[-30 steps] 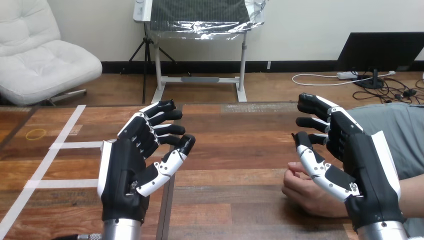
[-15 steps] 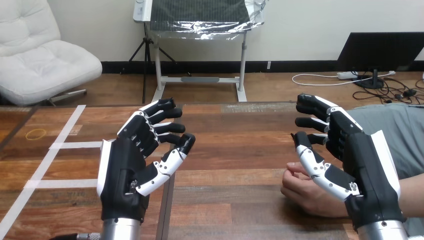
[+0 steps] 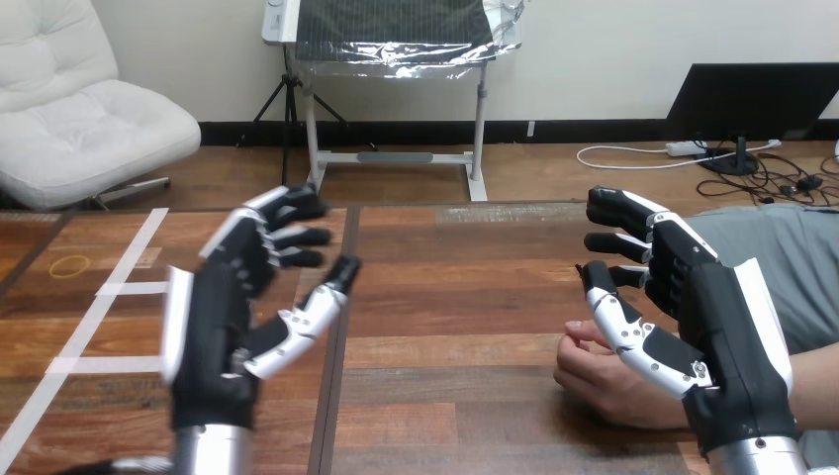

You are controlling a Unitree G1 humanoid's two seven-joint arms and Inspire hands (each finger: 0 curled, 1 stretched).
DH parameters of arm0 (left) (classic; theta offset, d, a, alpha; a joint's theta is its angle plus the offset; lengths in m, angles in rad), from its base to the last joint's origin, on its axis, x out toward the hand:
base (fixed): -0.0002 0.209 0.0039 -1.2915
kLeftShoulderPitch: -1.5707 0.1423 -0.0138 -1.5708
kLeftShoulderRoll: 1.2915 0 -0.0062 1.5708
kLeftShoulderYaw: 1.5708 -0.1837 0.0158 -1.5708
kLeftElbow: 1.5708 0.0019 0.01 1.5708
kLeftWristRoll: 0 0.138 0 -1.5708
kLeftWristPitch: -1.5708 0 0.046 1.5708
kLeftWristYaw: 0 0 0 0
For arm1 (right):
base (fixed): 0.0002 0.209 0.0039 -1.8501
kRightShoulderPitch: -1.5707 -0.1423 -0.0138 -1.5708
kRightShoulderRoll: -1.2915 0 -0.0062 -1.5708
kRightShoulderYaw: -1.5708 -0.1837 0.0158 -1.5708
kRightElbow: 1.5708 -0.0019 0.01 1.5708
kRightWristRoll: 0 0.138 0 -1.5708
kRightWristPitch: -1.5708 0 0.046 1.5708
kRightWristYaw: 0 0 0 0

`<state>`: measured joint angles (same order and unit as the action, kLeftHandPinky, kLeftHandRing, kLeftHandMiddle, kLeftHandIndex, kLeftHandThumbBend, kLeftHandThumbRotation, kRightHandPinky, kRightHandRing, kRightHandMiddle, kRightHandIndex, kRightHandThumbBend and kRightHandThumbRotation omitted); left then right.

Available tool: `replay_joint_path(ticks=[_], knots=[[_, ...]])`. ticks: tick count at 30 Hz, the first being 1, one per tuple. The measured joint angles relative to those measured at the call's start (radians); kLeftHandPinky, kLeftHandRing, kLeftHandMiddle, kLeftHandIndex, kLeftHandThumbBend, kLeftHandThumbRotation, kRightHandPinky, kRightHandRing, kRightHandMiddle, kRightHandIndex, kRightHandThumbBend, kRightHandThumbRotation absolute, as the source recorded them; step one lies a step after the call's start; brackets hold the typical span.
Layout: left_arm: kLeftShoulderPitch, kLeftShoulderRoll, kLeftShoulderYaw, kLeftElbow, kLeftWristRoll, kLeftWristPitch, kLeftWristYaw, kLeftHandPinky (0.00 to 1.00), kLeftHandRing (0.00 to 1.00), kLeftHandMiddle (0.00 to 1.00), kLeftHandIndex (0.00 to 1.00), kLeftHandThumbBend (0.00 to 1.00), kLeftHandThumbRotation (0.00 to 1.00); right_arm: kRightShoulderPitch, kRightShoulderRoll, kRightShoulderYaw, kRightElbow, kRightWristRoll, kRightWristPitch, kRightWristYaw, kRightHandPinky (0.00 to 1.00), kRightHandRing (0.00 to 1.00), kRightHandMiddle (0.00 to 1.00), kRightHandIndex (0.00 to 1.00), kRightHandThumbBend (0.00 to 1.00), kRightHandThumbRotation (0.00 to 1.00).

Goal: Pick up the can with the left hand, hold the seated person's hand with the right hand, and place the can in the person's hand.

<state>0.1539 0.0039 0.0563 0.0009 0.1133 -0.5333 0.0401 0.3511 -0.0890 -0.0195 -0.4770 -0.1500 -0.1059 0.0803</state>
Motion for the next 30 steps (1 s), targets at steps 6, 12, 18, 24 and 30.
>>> replay_joint_path(ticks=[6, 12, 18, 24, 30], knots=[[-0.004, 0.059, 0.051, -0.046, 0.059, 0.047, 0.018, 0.67, 0.71, 0.75, 0.75, 0.59, 0.0, 0.0, 0.0, -0.002, 0.002, 0.004, 0.0, 0.004, 0.64, 0.77, 0.82, 0.79, 0.31, 0.0], [-0.009, 0.128, 0.108, -0.08, 0.116, 0.106, 0.029, 0.69, 0.72, 0.77, 0.76, 0.61, 0.06, 0.0, 0.0, -0.004, 0.006, 0.006, 0.0, 0.004, 0.64, 0.77, 0.82, 0.79, 0.31, 0.0], [-0.019, 0.21, 0.155, -0.089, 0.163, 0.163, 0.022, 0.72, 0.75, 0.79, 0.78, 0.64, 0.15, -0.002, -0.001, -0.005, 0.006, 0.006, 0.002, 0.004, 0.64, 0.77, 0.82, 0.79, 0.31, 0.0], [-0.032, 0.295, 0.18, -0.083, 0.194, 0.212, 0.003, 0.72, 0.76, 0.8, 0.79, 0.66, 0.21, -0.006, -0.001, -0.006, 0.006, 0.006, 0.003, 0.004, 0.64, 0.77, 0.83, 0.79, 0.31, 0.0], [-0.063, 0.357, 0.189, -0.048, 0.214, 0.222, -0.004, 0.71, 0.75, 0.79, 0.79, 0.69, 0.23, -0.012, -0.004, -0.007, 0.007, 0.012, 0.003, 0.007, 0.64, 0.77, 0.83, 0.79, 0.3, 0.0]])
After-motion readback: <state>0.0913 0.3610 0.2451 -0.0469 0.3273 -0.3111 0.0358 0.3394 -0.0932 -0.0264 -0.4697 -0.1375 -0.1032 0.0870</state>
